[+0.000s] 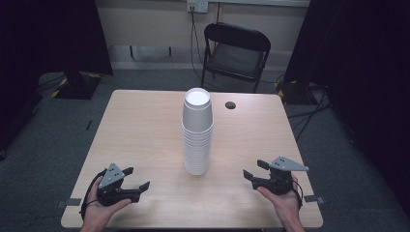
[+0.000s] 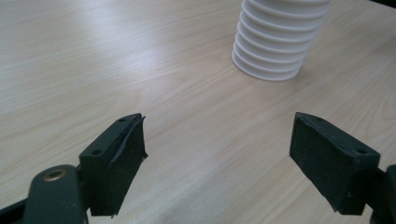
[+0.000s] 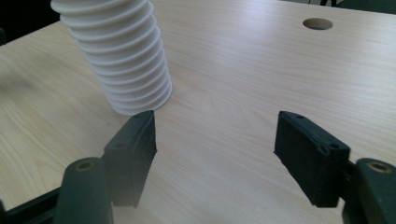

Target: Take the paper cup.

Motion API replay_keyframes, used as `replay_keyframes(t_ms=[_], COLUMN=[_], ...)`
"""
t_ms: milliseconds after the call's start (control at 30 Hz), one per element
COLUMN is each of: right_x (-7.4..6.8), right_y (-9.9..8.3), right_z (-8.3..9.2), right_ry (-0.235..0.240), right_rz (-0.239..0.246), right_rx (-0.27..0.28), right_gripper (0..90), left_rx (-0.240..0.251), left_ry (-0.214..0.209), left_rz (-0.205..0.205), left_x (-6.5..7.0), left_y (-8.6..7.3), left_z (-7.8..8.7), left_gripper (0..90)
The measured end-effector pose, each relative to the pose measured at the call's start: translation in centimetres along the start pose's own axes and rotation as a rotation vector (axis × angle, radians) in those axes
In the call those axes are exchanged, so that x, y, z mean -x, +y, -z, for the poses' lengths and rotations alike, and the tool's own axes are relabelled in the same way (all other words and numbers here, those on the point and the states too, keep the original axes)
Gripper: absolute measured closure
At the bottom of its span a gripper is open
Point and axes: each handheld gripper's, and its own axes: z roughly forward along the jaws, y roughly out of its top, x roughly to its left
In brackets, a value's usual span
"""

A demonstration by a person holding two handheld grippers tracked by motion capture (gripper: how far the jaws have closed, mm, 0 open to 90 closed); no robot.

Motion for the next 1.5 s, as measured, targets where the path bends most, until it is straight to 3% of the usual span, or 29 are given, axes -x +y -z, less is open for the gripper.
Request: replay_keyframes(t_ms=[267,667,1200,1500], right_x=[-1.1,-4.5,-5.8,-7.0], right_y=[1.8,6.7,12.7,15.0], right_z=[0.1,-0.2,-0.6,-1.5], right_ry=[0.057,0.18,0.227,0.262], right_rz=[0.0,0.093,0.164,0.188], right_rx=[0.018,0.084,0.16,0.198], right_gripper=[26.0,17.8,14.4,14.3], left_rx=[-0.012,-0.021,-0.029,-0.025], left_ry=[-0.011,-0.005,-0.006,-0.006], left_rz=[-0.014,-0.009,-0.018,-0.006], left_x=[0.2,0.1,0.1,0.1], left_y=[0.1,0.0,0.0,-0.1], left_z=[-0.5,-0.5,-0.5,-0.5], left_gripper=[18.1,18.7,19.0,19.1])
